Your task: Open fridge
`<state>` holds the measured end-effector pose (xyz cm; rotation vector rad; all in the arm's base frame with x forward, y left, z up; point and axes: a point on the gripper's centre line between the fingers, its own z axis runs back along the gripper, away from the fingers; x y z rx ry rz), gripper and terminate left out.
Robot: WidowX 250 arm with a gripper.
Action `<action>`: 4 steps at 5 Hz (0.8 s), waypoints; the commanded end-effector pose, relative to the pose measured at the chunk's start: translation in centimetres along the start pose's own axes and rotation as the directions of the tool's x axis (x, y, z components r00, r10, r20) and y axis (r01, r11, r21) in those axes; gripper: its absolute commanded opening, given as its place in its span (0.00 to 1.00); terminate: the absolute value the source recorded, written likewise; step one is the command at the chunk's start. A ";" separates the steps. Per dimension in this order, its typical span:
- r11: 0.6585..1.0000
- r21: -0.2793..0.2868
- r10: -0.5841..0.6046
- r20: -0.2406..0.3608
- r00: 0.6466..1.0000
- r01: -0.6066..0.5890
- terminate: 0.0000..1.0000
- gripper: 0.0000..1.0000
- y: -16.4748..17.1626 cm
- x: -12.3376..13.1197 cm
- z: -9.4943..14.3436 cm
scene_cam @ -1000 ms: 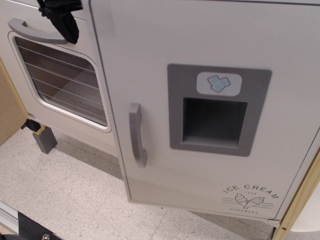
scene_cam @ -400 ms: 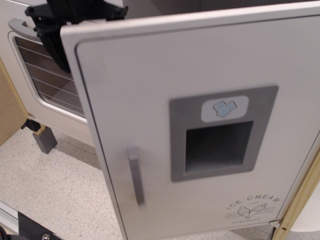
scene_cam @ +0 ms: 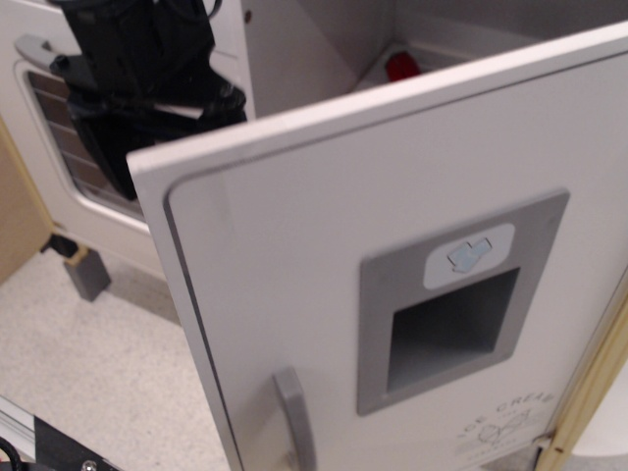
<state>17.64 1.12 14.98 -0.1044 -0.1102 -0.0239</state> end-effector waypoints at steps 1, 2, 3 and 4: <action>1.000 0.008 0.030 0.027 0.999 -0.030 0.00 1.00 1.1 1.0 1.4; 1.000 0.014 -0.004 0.001 1.000 0.004 0.00 1.00 0.6 0.9 1.3; 0.996 0.015 -0.085 -0.017 0.996 0.086 0.00 1.00 -1.1 -0.6 0.8; 0.992 0.003 -0.125 -0.032 0.992 0.125 1.00 1.00 -2.3 -1.3 0.8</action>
